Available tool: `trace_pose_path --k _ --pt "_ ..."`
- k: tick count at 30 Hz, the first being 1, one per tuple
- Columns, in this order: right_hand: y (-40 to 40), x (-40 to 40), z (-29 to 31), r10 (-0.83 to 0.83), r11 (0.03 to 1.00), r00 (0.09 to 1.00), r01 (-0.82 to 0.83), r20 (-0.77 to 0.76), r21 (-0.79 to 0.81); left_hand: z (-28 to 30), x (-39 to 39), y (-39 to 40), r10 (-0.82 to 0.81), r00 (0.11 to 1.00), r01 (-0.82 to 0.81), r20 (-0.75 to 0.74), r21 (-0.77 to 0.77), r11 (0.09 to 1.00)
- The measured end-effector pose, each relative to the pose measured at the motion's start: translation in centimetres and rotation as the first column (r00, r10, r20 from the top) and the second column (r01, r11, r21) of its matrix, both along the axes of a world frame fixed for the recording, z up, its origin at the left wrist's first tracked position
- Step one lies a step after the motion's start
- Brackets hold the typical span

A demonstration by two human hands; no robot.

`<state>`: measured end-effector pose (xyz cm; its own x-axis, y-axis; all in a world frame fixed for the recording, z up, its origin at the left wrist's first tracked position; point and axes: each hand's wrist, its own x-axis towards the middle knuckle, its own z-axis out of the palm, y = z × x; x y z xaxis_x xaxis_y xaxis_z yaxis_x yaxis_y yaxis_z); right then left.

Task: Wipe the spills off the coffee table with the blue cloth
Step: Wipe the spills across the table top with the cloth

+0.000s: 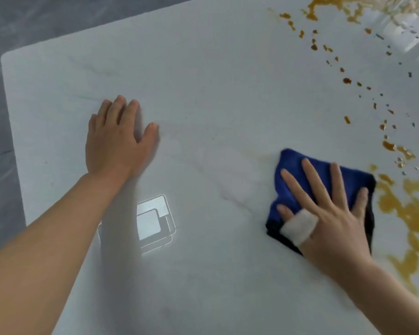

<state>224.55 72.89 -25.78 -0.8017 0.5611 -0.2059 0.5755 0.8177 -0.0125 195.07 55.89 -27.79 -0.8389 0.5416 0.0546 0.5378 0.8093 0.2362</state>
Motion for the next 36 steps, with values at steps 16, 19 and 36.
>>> trace_pose_path --k 16,19,36 --pt "-1.5 -1.2 -0.1 0.149 0.989 0.989 -0.148 -0.013 0.010 0.0 0.0 0.2 0.013 1.000 -0.013 0.010 -0.004 1.000" --pt "-1.6 2.5 -0.1 -0.011 1.000 1.000 0.011 -0.016 -0.002 -0.1 0.0 0.1 0.007 1.000 -0.007 -0.004 0.000 1.000" --pt "-3.2 5.4 0.4 0.065 0.997 0.998 -0.064 0.024 -0.052 1.3 1.0 0.0 0.001 0.998 -0.004 0.062 0.044 0.999"
